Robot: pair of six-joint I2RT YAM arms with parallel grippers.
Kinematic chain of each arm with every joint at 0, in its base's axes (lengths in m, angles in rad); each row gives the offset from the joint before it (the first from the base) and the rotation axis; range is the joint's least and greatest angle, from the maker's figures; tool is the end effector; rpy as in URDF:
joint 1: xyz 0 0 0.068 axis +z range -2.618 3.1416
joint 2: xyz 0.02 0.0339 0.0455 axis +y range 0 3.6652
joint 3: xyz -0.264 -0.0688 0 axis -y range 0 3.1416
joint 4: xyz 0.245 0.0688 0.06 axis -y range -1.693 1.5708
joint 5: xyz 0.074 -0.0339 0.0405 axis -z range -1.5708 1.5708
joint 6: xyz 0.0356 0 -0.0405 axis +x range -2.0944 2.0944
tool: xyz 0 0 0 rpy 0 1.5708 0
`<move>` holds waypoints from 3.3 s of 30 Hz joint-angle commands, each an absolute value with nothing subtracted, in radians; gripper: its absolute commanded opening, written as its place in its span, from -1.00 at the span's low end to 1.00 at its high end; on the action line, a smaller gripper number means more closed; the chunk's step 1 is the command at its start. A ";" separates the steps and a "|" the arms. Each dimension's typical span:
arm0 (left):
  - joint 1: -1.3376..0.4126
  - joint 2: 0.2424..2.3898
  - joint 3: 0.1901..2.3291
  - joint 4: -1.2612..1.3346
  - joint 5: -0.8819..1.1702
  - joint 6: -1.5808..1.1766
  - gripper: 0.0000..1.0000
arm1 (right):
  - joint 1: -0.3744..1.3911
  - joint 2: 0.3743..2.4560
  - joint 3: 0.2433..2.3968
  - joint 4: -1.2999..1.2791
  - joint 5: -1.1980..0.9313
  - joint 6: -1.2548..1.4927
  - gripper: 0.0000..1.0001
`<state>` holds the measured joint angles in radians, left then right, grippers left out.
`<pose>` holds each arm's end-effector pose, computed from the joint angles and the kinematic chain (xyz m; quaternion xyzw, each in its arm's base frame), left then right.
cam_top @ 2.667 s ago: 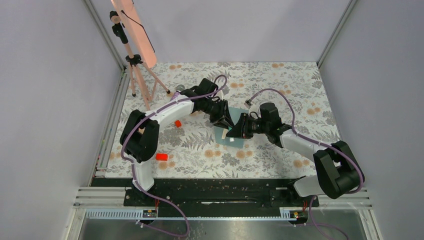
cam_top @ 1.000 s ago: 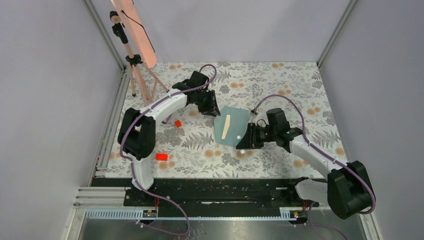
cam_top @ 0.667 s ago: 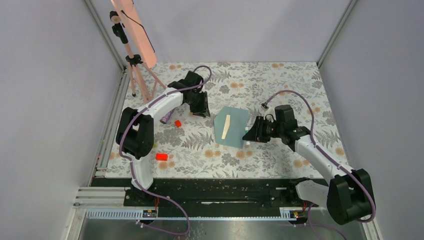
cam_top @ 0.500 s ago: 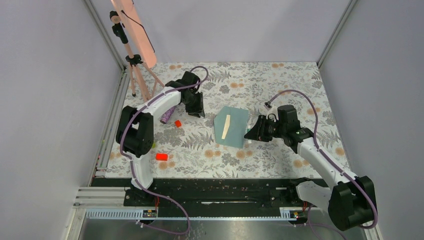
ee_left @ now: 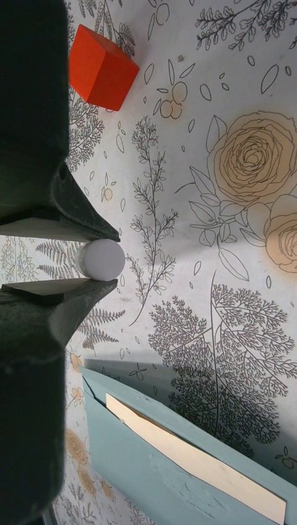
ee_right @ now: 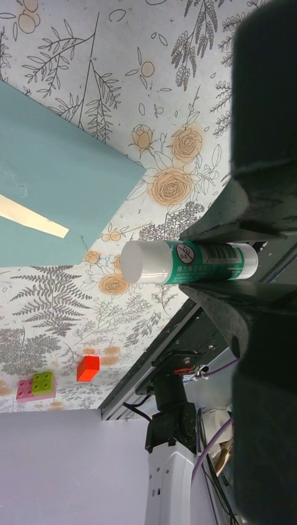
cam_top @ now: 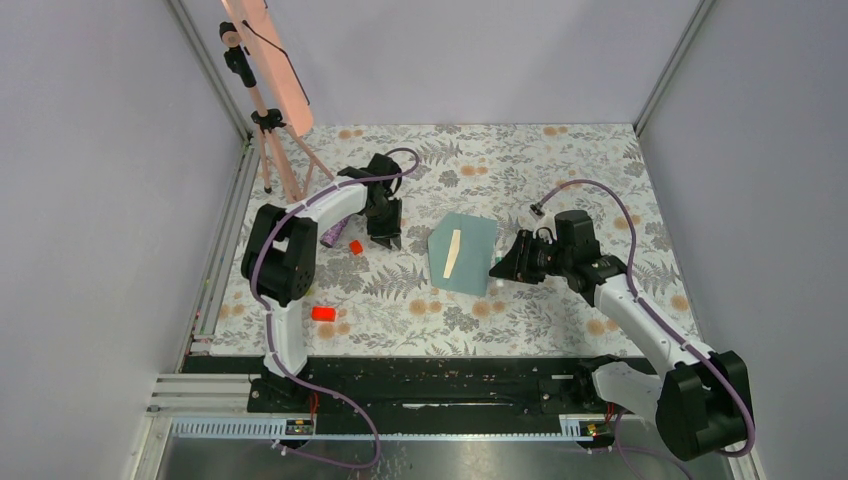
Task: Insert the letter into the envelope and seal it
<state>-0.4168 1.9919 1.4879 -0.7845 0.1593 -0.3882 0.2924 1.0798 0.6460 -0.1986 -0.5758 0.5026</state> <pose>0.3651 -0.1678 0.1838 0.0253 0.9867 -0.1274 0.0982 0.2116 0.0839 0.2364 -0.0380 0.8640 0.4013 0.3017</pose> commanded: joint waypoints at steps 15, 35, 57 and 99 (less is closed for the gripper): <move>-0.411 2.014 1.480 -0.776 0.133 -0.373 -0.20 | 0.287 1.099 0.673 -0.190 -0.584 0.500 -1.00; -0.411 1.956 1.474 -0.764 0.148 -0.392 -0.01 | 0.287 1.096 0.681 -0.189 -0.577 0.499 -1.00; -0.413 1.965 1.607 -0.727 0.220 -0.405 -0.06 | 0.287 1.094 0.679 -0.189 -0.573 0.500 -1.00; -0.610 1.507 1.327 -0.247 0.725 -0.827 -0.09 | 0.288 0.881 0.743 0.047 -0.570 0.641 -1.00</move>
<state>-0.6094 1.5742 1.3983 -0.4122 0.6704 -0.7624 0.2916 0.9142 0.6971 -0.1310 -0.5282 0.5575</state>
